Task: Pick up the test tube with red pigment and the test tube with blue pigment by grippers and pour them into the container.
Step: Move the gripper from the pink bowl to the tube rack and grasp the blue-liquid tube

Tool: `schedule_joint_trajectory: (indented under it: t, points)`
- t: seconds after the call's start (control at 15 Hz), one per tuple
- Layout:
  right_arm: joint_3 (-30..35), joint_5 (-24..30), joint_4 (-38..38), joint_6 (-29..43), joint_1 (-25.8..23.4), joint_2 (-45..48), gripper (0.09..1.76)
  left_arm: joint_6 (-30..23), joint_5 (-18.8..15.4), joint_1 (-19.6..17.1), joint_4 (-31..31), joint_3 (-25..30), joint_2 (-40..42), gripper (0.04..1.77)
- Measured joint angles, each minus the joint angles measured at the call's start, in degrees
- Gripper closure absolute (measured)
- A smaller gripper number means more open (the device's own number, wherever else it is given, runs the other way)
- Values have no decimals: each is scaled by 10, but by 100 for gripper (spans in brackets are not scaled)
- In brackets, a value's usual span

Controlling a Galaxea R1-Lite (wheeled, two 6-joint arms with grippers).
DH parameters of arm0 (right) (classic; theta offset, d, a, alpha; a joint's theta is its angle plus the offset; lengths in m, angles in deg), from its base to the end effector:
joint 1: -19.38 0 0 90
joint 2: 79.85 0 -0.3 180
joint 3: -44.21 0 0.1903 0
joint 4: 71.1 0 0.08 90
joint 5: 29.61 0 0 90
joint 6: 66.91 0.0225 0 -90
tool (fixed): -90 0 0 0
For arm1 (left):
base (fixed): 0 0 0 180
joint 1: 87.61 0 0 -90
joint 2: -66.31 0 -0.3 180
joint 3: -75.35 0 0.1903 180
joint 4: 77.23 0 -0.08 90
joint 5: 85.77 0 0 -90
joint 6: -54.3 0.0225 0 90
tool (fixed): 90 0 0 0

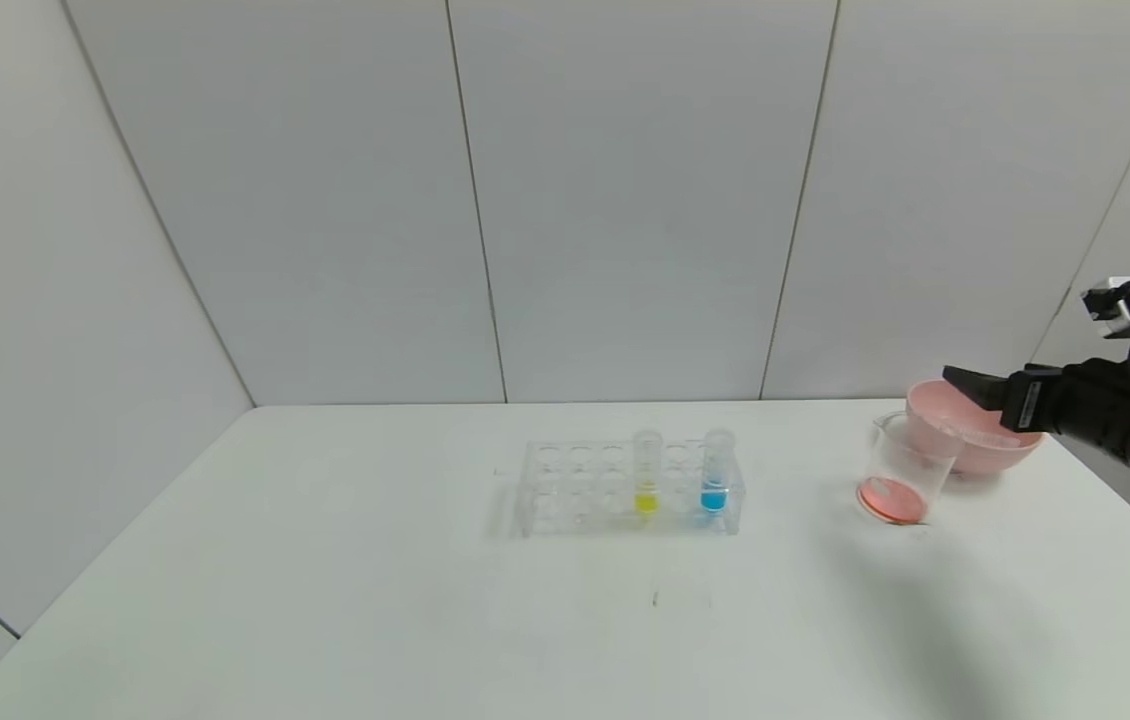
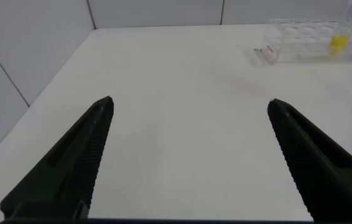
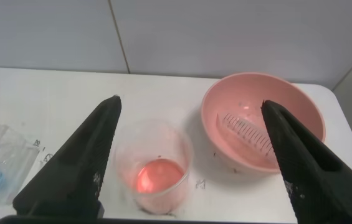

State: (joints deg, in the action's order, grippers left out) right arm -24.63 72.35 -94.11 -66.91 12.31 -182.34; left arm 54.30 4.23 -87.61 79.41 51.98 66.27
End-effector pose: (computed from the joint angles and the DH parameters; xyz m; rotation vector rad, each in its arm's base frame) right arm 0.3217 -0.0352 0.1686 0.0307 0.1832 0.0851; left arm -0.0228 0.0000 0.0755 0.0000 0.0005 0.0000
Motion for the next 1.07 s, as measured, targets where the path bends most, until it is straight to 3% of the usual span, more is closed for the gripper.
schedule_joint_trajectory:
  t: [0.33, 0.67, 0.87, 1.07]
  points:
    - [153, -174, 0, 46, 178, 136, 19, 0, 0, 0, 0, 0, 0, 5]
    - [204, -397, -2, 106, 385, 194, 17, 0, 0, 0, 0, 0, 0, 5]
    - [208, -456, -12, 127, 477, 177, 16, 0, 0, 0, 0, 0, 0, 5]
    - [202, -481, -48, 130, 525, 131, 15, 0, 0, 0, 0, 0, 0, 5]
